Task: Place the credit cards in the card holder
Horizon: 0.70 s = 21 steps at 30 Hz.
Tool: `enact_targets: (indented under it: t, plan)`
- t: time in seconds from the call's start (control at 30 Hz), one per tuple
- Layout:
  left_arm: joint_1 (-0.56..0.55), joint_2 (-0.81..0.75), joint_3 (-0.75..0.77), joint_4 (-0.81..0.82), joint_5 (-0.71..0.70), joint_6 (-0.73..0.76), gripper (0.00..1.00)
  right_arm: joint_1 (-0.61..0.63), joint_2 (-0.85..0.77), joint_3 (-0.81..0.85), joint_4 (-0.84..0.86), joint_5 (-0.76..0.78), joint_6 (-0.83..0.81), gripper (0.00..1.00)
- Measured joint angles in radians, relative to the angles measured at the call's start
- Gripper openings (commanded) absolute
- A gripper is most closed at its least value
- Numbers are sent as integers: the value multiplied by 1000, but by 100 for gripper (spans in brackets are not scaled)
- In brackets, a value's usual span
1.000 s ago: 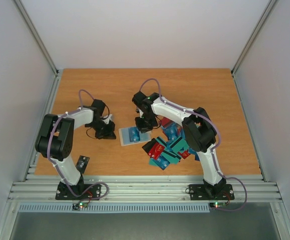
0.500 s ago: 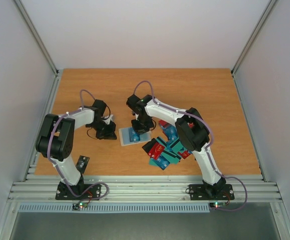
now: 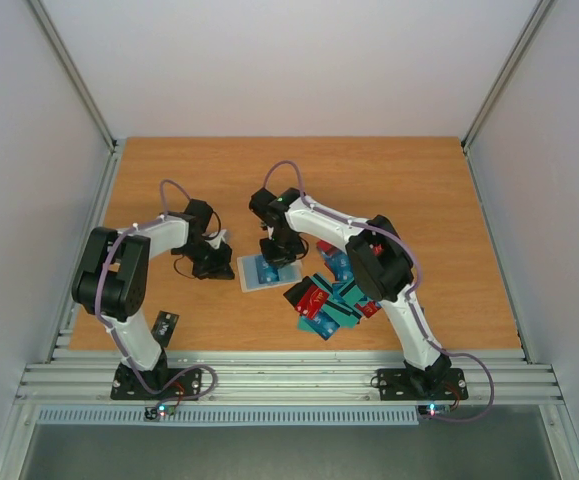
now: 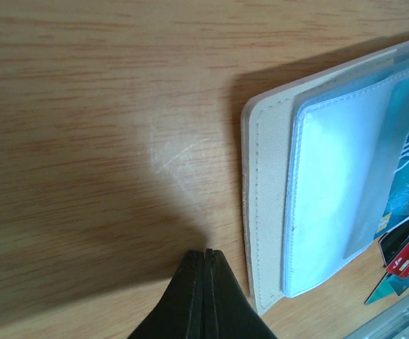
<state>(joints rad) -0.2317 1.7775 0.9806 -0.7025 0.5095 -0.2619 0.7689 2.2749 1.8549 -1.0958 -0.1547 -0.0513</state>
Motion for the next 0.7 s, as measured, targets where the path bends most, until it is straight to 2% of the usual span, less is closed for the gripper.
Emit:
enact_targets:
  t: [0.7]
  plan:
    - [-2,9,0,11,29,0,0,19,41,66,-14,-43,0,8]
